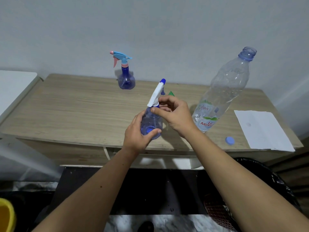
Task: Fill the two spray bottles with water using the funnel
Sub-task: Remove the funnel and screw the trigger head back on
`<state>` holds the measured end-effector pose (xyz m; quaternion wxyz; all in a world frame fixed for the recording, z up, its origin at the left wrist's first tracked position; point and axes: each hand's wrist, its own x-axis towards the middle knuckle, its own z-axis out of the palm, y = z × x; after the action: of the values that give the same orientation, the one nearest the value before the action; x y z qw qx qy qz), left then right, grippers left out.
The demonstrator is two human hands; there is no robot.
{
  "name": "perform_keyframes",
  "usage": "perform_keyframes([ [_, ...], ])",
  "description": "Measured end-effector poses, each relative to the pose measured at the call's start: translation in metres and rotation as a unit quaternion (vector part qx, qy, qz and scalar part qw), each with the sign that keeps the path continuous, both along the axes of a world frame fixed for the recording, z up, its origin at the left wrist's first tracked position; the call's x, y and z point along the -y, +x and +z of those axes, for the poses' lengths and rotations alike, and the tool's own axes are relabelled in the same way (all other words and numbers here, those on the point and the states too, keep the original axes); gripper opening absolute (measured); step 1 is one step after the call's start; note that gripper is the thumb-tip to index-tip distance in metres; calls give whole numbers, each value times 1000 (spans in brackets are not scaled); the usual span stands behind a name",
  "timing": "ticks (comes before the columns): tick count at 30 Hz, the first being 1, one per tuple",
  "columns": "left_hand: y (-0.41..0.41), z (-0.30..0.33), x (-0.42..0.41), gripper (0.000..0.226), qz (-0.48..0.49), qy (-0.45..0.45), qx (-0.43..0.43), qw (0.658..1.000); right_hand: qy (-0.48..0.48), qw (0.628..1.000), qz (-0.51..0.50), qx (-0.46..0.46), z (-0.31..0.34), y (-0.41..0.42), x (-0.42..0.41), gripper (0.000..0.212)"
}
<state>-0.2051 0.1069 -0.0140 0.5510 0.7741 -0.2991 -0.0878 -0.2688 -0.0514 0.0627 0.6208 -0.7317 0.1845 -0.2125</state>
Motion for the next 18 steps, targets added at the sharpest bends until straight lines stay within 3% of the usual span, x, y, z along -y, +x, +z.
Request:
perform_keyframes([
  [6, 2, -5, 0, 85, -7, 18, 11, 1000, -11, 999, -33, -9, -5, 6, -11, 51],
  [12, 1, -5, 0, 85, -2, 6, 6, 1000, 26, 1000, -4, 8, -6, 2, -4, 35],
  [18, 2, -5, 0, 87, -2, 5, 3, 1000, 32, 999, -27, 18, -3, 4, -7, 41],
])
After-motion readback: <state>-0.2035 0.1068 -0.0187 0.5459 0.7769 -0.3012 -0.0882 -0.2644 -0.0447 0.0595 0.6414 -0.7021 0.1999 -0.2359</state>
